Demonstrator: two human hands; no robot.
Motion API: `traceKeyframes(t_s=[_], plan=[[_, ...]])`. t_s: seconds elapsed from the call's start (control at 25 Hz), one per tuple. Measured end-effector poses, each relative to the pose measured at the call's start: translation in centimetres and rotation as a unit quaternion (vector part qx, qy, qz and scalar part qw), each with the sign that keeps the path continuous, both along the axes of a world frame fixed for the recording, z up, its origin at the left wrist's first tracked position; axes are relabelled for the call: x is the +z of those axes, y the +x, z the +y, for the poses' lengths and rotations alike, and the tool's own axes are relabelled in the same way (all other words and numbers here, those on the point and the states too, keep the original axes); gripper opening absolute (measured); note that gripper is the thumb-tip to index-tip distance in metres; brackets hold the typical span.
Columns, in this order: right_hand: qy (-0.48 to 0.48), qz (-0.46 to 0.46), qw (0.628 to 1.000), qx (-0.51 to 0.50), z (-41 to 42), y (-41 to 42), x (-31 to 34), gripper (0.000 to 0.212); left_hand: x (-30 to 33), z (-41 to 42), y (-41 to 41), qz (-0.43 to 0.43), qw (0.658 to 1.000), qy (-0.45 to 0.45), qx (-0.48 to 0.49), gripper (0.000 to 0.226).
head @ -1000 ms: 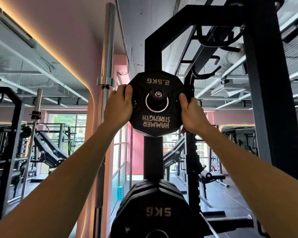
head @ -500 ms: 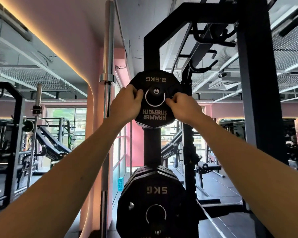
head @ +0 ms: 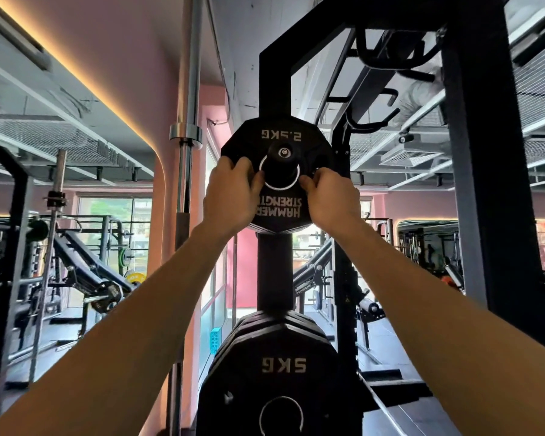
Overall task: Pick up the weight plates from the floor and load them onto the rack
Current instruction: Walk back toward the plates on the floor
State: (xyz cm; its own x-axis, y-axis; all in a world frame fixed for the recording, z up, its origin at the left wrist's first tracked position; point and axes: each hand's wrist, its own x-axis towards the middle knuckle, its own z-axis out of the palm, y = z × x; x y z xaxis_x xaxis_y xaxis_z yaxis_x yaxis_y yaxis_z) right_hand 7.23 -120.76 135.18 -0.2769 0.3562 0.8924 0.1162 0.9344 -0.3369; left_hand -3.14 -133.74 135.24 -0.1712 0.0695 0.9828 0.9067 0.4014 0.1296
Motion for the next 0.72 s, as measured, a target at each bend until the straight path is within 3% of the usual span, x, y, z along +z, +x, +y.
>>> traceKeyframes(t_s=[0.28, 0.52, 0.72], plan=[[-0.057, -0.045, 0.994, 0.076, -1.0, 2.3, -1.5, 0.033, -0.4, -1.8, 2.7, -0.117, 0.989, -0.083, -0.045, 0.025], [-0.122, -0.136, 0.978, 0.099, -1.3, 6.0, -11.3, 0.043, -10.6, -4.8, 5.0, -0.225, 0.965, -0.113, -0.078, 0.025], [-0.191, -0.21, 0.953, 0.104, -2.5, 7.2, -20.8, 0.032, -21.0, -6.3, 6.5, -0.329, 0.929, -0.142, -0.091, 0.024]])
